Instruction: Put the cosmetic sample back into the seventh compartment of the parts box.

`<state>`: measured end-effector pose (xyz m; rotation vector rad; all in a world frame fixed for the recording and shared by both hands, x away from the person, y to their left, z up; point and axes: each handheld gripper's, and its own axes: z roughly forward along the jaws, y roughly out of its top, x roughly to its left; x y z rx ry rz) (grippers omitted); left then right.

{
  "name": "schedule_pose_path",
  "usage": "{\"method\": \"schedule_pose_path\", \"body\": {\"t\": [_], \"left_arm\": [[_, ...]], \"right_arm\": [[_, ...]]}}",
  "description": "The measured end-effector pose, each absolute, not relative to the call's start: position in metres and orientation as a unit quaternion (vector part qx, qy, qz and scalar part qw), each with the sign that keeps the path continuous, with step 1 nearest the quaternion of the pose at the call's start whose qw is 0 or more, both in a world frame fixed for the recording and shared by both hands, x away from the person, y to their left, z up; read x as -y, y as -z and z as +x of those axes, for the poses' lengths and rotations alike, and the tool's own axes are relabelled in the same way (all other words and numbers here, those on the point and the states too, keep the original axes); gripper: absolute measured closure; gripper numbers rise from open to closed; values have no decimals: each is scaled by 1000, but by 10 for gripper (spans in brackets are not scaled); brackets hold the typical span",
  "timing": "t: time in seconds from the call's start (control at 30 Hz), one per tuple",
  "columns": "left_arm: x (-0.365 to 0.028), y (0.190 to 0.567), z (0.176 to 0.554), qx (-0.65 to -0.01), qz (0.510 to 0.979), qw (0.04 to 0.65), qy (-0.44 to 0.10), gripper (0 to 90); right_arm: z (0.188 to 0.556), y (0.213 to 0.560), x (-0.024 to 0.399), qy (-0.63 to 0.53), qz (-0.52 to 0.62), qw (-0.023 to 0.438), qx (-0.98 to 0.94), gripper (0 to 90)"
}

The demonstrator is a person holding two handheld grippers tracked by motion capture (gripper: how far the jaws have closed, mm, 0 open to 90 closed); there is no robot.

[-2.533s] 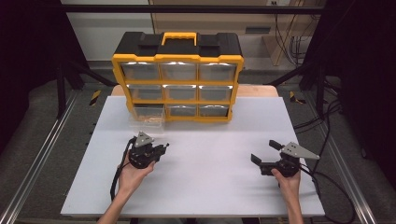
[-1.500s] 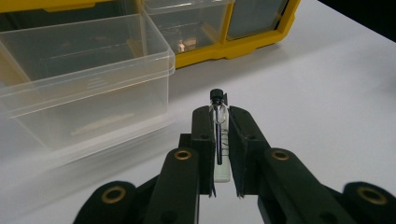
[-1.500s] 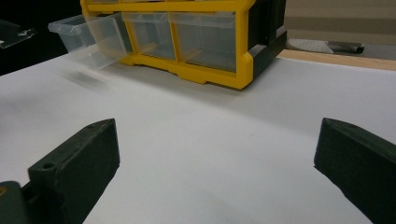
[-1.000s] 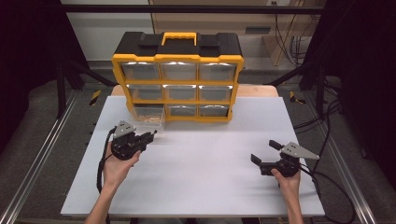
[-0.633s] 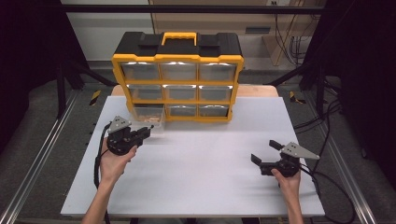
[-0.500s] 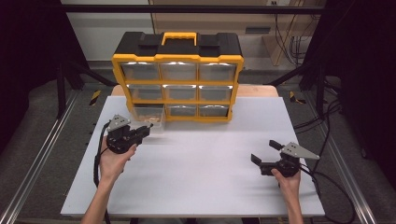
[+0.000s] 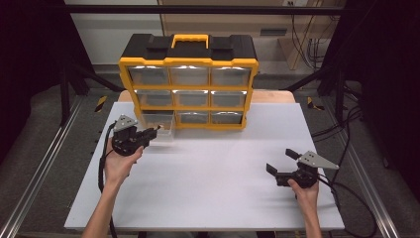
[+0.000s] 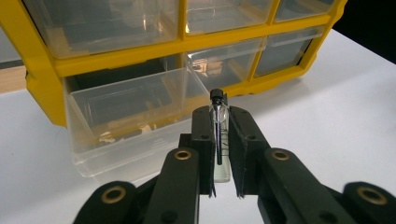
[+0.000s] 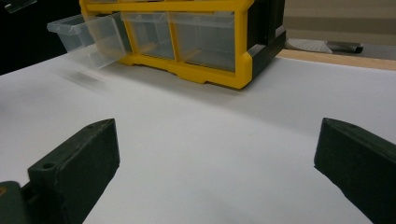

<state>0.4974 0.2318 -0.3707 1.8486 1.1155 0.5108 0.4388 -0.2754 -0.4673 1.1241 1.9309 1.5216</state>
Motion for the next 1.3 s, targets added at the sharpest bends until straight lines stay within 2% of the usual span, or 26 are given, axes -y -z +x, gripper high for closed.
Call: {"method": "schedule_pose_path", "body": {"t": [0.87,1.3], "left_arm": [[-231,359,533,-451,751,426,-226,804],[-235,364,548,-459,753,411,-233,804]], "right_arm": [[439,468,276,-550,405,218,-697,8],[439,468,276,-551,406,219,-696,8]]}}
